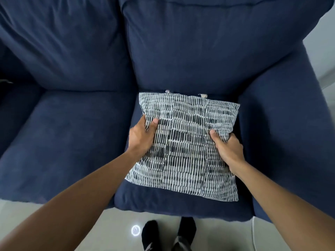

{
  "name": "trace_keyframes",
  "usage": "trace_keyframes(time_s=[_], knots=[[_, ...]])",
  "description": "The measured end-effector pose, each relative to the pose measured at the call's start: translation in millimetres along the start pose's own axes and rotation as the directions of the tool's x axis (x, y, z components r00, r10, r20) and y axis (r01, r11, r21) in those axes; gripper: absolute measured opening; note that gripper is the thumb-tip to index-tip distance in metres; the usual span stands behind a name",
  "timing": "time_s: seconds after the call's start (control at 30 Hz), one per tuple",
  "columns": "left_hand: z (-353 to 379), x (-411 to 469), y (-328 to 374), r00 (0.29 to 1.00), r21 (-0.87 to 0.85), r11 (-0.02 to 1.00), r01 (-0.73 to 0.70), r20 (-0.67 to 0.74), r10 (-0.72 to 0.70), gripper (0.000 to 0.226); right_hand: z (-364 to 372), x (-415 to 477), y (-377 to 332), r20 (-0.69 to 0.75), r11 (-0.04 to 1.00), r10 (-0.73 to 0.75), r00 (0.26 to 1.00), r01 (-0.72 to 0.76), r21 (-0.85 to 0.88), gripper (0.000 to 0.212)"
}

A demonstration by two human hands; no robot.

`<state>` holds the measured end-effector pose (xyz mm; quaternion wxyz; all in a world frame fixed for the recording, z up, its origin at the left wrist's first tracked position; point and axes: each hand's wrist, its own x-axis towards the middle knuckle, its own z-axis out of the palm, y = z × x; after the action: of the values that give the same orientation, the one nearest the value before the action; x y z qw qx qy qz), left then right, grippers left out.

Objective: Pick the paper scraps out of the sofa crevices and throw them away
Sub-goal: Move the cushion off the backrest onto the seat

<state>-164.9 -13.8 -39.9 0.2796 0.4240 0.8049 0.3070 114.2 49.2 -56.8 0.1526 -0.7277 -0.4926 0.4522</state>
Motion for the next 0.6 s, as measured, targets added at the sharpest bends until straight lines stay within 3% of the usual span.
trace_keyframes(time_s=[0.13, 0.4, 0.6], knots=[[8, -29, -26, 0.997, 0.01, 0.999, 0.047, 0.062, -0.047, 0.066, 15, -23, 37, 0.015, 0.999, 0.039, 0.999, -0.039, 0.001, 0.114], [35, -51, -71, 0.987, 0.141, 0.981, 0.134, 0.07, -0.145, 0.079, 31, -35, 76, 0.026, 0.995, 0.087, 0.996, -0.086, -0.043, 0.084], [50, -46, -87, 0.962, 0.274, 0.939, 0.206, 0.119, -0.246, 0.09, 39, -25, 83, 0.054, 0.978, 0.156, 0.986, -0.146, -0.148, 0.125]])
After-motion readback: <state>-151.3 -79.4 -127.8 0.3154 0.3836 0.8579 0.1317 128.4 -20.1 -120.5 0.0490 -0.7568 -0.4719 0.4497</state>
